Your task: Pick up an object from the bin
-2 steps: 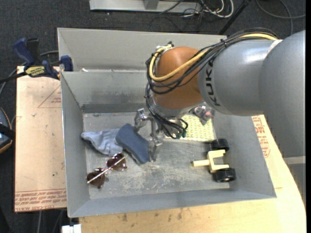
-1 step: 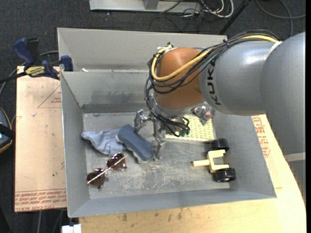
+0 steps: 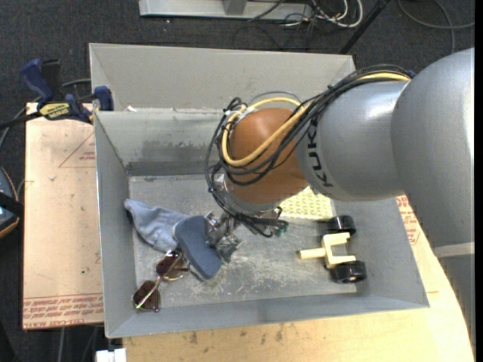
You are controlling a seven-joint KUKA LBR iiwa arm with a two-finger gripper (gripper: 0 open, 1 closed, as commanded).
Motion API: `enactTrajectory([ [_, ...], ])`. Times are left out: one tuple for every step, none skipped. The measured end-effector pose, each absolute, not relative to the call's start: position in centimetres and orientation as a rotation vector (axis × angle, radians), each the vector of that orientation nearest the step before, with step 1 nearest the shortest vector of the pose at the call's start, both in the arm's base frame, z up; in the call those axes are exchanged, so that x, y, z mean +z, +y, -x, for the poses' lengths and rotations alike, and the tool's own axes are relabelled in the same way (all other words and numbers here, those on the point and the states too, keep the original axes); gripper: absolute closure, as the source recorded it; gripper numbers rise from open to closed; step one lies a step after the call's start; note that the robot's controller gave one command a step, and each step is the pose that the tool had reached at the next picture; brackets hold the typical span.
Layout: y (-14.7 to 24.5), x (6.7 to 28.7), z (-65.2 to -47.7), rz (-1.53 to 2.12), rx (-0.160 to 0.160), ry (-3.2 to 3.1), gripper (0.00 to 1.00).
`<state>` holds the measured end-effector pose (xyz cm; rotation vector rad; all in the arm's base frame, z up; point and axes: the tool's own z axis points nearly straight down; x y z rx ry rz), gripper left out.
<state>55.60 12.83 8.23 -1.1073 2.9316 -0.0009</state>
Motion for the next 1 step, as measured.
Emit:
enactTrajectory([
  [12.82, 8.22, -55.60, 1.107, -0.001, 2.932, 1.00],
])
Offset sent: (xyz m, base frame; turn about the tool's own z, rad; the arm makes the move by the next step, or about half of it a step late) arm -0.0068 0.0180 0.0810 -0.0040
